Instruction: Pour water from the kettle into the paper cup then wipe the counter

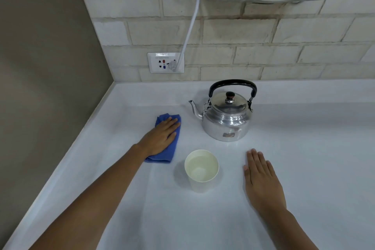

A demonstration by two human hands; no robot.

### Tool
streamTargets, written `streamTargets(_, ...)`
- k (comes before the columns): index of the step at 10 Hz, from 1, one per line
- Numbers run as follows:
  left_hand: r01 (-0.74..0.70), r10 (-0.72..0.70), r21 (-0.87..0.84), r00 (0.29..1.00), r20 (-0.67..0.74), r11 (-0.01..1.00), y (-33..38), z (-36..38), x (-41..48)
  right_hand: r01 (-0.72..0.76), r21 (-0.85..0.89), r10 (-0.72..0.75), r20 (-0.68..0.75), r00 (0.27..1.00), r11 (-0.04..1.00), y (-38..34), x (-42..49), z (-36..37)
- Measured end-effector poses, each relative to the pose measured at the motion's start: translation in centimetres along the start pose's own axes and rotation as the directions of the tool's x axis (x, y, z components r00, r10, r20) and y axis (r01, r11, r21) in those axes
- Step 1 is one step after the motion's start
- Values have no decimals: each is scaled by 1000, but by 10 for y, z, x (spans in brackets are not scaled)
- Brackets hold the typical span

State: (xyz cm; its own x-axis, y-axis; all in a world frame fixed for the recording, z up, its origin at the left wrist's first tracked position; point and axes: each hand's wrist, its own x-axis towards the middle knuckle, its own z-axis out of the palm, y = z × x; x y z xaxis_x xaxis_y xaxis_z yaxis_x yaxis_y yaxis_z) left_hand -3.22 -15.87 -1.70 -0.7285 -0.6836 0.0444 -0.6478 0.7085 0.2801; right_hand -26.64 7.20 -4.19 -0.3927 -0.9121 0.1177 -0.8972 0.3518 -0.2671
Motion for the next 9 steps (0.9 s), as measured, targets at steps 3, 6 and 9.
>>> streamTargets(3, 131, -134, 38, 984, 115, 991, -17, -9, 43, 1, 11, 0, -41, 999, 1000, -1, 0, 4)
streamTargets(6, 155, -206, 231, 955, 215, 961, -16, -19, 59, -7, 31, 9, -43, 999, 999, -1, 0, 1)
streamTargets(9, 142, -141, 173, 990, -15, 975, -5, -29, 36, -32, 219, 35, -8, 999, 975, -1, 4, -16)
